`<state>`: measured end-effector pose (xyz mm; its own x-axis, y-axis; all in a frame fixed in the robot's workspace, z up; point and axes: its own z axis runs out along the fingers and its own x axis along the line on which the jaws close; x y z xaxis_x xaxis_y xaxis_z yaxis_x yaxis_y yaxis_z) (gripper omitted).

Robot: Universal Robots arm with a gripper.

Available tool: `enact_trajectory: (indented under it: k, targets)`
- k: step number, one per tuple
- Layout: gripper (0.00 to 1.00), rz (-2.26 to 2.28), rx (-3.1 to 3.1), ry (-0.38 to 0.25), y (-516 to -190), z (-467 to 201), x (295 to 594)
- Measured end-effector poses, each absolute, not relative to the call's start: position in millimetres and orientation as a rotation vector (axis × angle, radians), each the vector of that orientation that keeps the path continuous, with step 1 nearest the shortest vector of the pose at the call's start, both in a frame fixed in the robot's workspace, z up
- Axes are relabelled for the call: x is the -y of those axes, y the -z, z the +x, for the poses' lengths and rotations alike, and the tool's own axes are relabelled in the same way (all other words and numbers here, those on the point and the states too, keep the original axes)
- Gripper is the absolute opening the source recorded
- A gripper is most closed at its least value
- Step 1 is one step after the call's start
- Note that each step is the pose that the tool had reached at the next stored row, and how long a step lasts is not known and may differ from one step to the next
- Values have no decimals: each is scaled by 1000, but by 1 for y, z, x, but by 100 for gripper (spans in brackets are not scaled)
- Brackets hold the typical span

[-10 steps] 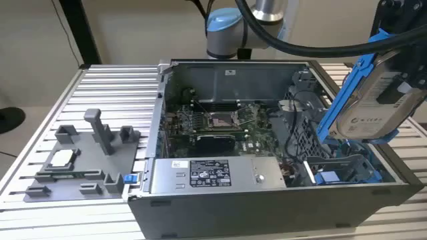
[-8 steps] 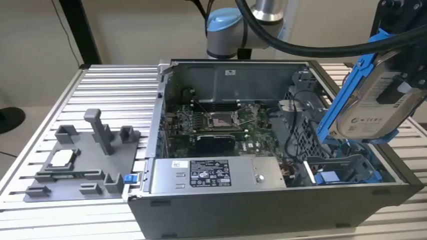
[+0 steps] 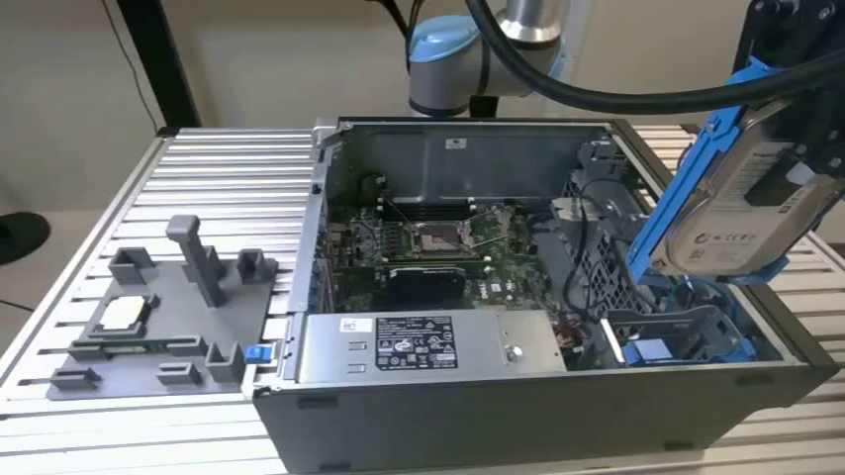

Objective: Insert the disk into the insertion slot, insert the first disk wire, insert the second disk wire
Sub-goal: 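Insert the disk into the insertion slot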

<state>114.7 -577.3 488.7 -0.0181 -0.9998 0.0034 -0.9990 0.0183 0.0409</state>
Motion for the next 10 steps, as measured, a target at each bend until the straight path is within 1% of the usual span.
enact_trajectory:
  k: [10]
  targets:
    - [0, 2179, 2219, 42, -487, 115, 580]
